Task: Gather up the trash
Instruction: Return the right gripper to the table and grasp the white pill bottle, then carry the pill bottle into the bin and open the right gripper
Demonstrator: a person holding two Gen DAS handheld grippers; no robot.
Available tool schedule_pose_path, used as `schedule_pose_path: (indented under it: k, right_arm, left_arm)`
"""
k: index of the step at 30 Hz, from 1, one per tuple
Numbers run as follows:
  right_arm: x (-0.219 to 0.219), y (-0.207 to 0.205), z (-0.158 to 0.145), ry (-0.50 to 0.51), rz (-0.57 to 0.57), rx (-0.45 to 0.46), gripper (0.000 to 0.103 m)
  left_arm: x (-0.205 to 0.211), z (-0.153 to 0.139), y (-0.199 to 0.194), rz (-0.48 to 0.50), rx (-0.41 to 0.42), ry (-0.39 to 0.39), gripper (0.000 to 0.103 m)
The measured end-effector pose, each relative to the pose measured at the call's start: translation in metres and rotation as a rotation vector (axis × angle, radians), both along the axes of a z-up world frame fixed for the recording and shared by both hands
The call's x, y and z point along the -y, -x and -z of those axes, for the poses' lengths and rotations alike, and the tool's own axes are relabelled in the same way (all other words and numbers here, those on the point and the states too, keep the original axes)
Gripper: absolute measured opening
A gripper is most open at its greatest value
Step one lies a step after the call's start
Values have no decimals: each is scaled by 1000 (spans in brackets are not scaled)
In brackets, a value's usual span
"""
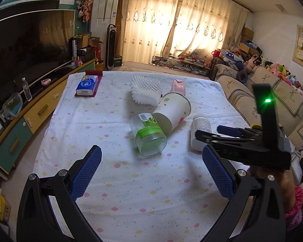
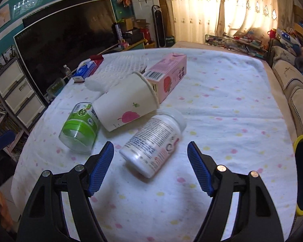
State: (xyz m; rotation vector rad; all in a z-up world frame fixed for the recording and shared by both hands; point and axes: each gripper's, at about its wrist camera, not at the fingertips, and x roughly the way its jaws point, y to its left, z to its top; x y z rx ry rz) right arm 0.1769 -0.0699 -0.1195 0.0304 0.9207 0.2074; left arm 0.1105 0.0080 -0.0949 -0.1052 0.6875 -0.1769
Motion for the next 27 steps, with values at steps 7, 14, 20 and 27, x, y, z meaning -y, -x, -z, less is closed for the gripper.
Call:
schedule_pose_path:
  k: [7, 14, 20, 27]
  right_arm:
    - [-10, -14, 17, 32, 13, -56, 70]
    - [-3, -4, 15, 30, 7, -21, 60]
    - [18, 13, -4, -6, 2, 30, 55]
    - [44, 34, -26, -110, -27, 50, 51]
  left_arm:
    - [-2, 10, -4, 1, -18, 22, 98]
    - [0, 13, -5, 3, -22, 23, 98]
    - [6, 15, -7, 14, -28, 21, 98]
    - [16, 16, -11, 35, -31, 19, 98]
